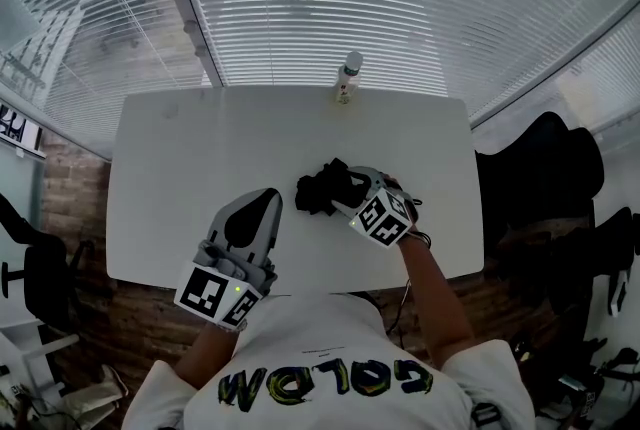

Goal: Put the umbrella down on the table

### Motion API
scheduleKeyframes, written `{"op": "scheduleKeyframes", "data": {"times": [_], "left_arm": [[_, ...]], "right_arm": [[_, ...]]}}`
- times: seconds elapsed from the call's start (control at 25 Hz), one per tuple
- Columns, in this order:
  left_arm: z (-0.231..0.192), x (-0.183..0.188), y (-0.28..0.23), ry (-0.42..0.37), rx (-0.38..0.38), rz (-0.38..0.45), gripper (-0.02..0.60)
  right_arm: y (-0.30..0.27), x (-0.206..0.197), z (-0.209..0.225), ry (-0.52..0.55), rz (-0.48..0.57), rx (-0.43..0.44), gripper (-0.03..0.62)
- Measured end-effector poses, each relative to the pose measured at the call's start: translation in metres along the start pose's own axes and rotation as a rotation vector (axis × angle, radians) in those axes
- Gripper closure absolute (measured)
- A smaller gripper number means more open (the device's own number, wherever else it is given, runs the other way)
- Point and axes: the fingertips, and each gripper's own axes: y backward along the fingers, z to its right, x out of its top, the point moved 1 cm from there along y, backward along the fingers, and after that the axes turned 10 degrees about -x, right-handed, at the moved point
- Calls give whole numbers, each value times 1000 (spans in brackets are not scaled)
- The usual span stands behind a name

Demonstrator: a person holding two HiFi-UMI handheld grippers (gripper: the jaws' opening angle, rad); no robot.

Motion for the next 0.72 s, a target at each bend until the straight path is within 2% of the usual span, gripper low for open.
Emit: {"op": "scheduleKeyframes", "data": {"times": [0.36, 0.72], "left_arm": [[0, 2, -3, -11, -1, -1, 571], [-2, 4, -5, -15, -1, 2, 571]], "right_arm": [[60, 63, 38, -259, 285, -125, 392], [127, 111, 61, -409, 491, -208, 475]]}}
